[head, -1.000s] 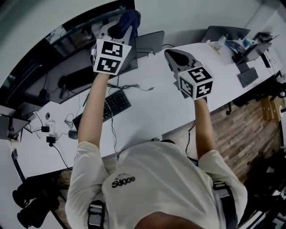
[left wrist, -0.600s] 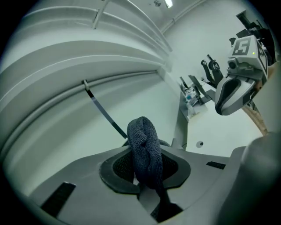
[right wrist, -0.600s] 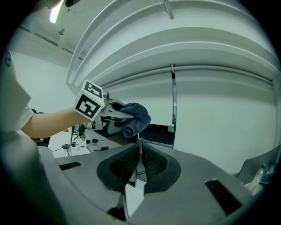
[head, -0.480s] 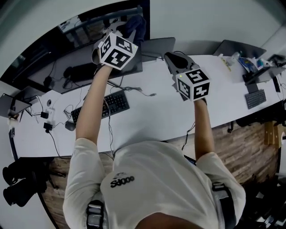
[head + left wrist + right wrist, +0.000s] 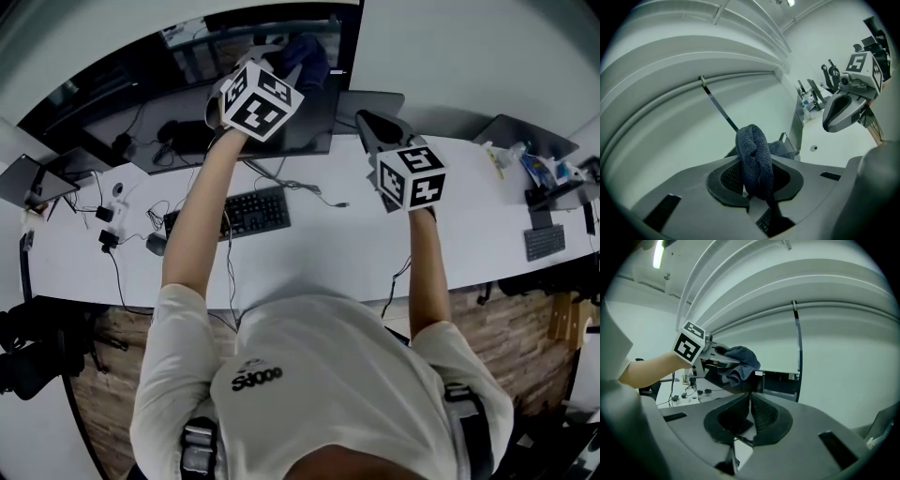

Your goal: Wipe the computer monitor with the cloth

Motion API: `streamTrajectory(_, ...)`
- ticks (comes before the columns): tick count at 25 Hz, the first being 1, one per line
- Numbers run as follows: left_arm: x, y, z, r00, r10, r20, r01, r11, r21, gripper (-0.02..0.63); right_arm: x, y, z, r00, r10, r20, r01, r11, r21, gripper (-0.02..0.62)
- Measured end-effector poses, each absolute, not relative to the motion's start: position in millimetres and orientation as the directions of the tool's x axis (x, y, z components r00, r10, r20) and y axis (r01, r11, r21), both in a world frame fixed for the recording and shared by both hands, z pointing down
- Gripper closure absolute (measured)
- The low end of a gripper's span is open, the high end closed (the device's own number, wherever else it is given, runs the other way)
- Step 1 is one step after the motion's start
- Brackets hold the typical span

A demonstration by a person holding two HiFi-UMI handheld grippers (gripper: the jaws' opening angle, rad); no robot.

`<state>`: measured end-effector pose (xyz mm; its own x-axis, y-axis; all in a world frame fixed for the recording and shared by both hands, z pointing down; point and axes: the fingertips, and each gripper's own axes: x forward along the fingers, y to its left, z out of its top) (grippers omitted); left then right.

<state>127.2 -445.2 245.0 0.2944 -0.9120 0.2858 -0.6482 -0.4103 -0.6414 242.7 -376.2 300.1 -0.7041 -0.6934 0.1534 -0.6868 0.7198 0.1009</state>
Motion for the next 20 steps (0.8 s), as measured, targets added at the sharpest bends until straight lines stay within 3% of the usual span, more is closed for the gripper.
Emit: streamTrajectory(20, -100.7, -395.4, 242.7, 0.134, -0.952, 0.277, -0.738, -0.282, -0.613, 0.520, 54.2, -342.3, 289.5, -0.783, -0.607, 0.135, -0.601, 0.795, 0.088, 0.600)
